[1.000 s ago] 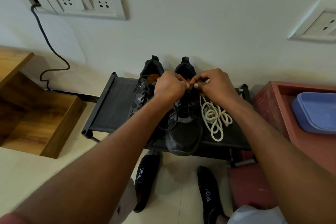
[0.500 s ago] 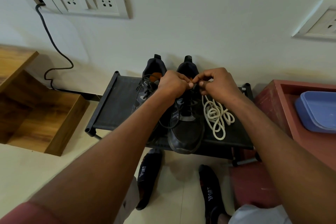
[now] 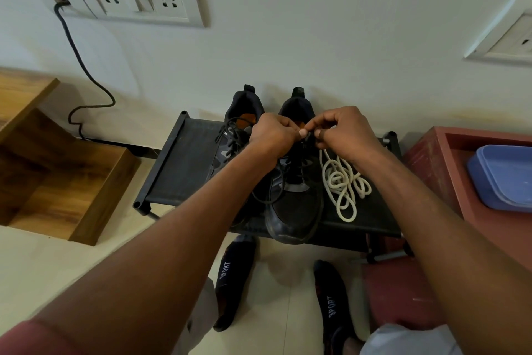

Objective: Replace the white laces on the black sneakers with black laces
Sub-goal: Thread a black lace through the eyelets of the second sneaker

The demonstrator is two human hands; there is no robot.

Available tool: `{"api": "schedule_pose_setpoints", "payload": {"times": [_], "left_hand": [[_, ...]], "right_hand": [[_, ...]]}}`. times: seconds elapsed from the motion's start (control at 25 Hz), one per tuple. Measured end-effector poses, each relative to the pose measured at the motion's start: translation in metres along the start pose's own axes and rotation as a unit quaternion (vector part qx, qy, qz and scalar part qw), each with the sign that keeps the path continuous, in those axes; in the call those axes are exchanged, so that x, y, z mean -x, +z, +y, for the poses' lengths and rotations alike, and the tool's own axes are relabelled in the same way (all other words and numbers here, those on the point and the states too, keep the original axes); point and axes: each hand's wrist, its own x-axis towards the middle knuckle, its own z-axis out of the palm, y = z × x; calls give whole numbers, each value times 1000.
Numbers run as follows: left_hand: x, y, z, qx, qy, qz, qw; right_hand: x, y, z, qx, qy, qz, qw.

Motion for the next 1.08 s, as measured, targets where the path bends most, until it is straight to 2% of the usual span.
{"api": "schedule_pose_setpoints", "payload": {"times": [0.12,0.28,0.44,0.56,0.68,0.88,1.08], "left_hand": [[2,5,2,-48,26,12,998],[4,11,1,-41,18,36,998],[-5,-7,5,-82,34,-20,996],[-6,-13,5,-63,33,-53,996],[-5,-8,2,-59,27,-15,998],[0,-1,2,-10,26,7,1000],[8,6,3,-6,45,-7,999]], "right_hand": [[0,0,1,-3,5,1,1000],[1,1,-2,-17,3,-10,1000],[1,0,-2,-42,6,-9,999],[1,2,-2,-26,0,2,1000],[0,2,0,-26,10,4,1000],[0,4,-1,-57,19,-1,998],[-3,4,5,-82,47,13,995]]}}
